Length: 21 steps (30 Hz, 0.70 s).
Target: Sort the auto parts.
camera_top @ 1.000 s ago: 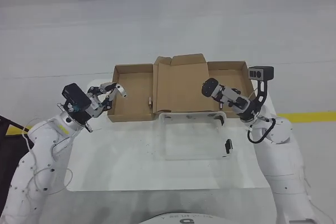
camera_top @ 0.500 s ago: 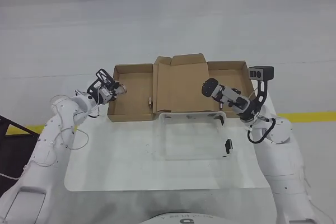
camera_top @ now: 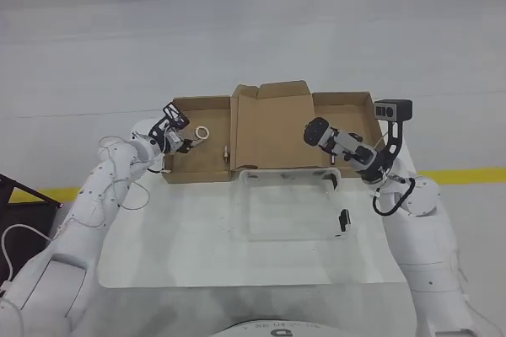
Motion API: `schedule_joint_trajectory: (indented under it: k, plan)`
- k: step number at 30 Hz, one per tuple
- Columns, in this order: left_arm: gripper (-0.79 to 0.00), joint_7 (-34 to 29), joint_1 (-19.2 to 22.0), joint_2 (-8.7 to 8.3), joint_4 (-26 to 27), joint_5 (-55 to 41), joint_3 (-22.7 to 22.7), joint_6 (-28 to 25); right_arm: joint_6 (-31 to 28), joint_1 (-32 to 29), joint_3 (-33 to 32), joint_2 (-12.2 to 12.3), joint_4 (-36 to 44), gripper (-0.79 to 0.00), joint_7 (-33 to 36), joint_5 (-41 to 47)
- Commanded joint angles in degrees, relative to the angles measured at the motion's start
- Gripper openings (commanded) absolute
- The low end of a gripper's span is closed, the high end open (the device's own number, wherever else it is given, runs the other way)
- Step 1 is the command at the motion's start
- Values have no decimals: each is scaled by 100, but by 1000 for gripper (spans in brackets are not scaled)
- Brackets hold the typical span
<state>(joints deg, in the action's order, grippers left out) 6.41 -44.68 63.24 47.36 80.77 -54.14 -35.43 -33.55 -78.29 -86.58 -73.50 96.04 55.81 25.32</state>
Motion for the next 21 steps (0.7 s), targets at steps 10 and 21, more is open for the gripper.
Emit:
schedule_joint_trajectory:
  k: [10,21]
  plan:
    - [0,1203,-705,-453,612,-1066,-1424,-1031,0,0,0,0,0,0,0,0]
    - [0,1302,-935,-534,877,-1191,-1662,-1230,0,0,0,0,0,-1,0,0]
